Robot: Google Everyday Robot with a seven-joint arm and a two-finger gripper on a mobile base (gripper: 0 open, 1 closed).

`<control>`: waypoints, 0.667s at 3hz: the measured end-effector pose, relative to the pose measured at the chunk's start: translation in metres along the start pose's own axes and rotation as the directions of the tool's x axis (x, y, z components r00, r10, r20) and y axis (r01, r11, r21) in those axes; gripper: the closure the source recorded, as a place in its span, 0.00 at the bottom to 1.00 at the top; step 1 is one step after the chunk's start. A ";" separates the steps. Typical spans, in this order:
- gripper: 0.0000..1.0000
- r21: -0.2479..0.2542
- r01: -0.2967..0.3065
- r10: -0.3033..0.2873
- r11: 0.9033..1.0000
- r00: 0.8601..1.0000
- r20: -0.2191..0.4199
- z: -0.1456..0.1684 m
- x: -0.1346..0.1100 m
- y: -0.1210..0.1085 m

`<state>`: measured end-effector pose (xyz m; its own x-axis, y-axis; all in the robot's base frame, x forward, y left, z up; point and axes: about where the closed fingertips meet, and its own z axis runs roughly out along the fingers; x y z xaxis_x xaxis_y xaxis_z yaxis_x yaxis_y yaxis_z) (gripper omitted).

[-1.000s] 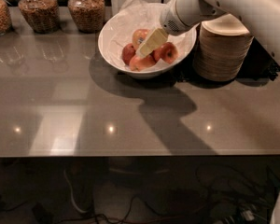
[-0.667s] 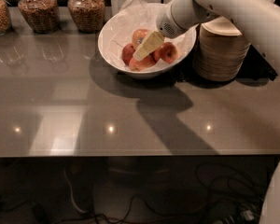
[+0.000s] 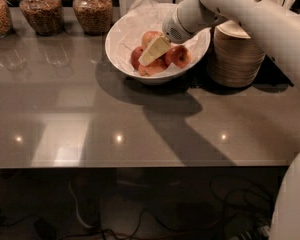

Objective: Pick apple from white bowl

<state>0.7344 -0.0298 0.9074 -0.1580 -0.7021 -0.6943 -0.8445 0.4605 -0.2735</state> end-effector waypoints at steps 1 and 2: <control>0.40 -0.003 -0.002 0.002 1.000 1.000 0.001 0.000 0.000 0.001; 0.63 -0.004 -0.006 0.006 1.000 1.000 0.005 -0.004 0.004 0.004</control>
Offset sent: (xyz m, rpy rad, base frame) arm -0.0122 -0.0112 0.0022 0.0155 0.0003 -0.0080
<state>0.7283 -0.0326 0.9063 -0.1608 -0.6967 -0.6991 -0.8456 0.4625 -0.2664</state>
